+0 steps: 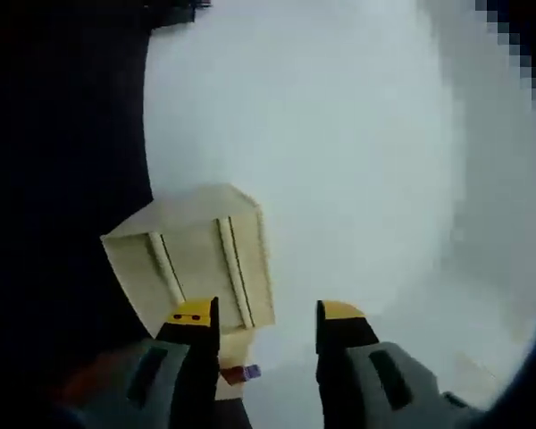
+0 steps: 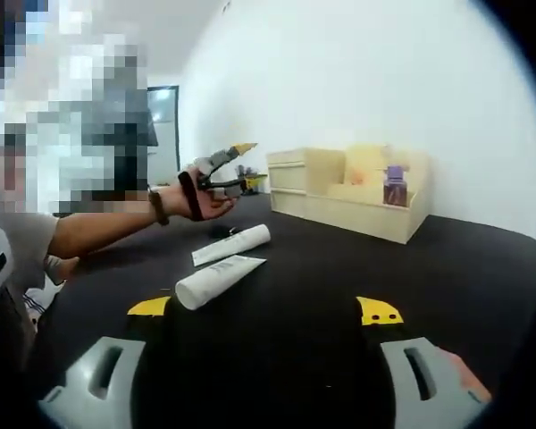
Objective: Open the drawer, pick up the cosmetic bottles from the table one by one, place them into the drawer, release the gripper, close the drawer, and move the gripper away
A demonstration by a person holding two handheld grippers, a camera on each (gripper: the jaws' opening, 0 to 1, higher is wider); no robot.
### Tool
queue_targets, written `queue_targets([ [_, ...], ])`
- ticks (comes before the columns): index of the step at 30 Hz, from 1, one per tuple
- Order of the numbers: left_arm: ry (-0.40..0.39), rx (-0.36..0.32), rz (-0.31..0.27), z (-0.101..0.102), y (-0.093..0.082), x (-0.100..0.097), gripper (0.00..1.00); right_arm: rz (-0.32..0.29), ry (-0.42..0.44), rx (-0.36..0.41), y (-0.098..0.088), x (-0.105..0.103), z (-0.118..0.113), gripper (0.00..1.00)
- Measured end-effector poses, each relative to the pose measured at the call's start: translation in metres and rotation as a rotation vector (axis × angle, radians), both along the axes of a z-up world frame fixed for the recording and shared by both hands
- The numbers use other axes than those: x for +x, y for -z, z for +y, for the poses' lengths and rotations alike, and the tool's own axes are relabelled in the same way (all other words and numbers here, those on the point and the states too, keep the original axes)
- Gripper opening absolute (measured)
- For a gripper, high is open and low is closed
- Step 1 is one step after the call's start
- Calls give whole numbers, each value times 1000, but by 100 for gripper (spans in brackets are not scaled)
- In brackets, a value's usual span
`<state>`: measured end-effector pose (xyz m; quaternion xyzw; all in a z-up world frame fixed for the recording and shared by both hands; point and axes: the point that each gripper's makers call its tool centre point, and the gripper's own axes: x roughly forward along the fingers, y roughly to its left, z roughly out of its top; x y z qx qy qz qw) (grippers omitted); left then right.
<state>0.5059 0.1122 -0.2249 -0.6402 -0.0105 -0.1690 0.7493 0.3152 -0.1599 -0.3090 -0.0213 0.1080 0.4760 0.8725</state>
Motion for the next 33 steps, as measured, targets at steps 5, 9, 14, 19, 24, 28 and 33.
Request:
queue_targets([
  [5,-42,-109,16,7,8,8,35,0,-3,2,0,-2,2,75],
  [9,-80,-207,70,16,23,15,35,0,-5,1,0,-4,3,75],
  [14,-99,-234,104,17,37,18,35,-1,-7,0,1,-6,4,75],
  [19,-112,-235,126,17,41,15,35,-2,-8,-3,2,-8,6,75],
  [24,-115,-234,129,29,43,31,35,0,-9,-2,3,-10,7,75],
  [28,-135,-240,127,28,43,30,35,1,-10,-2,3,-11,7,75],
  [33,-133,-269,149,34,48,44,33,3,-11,-2,4,-10,7,75],
])
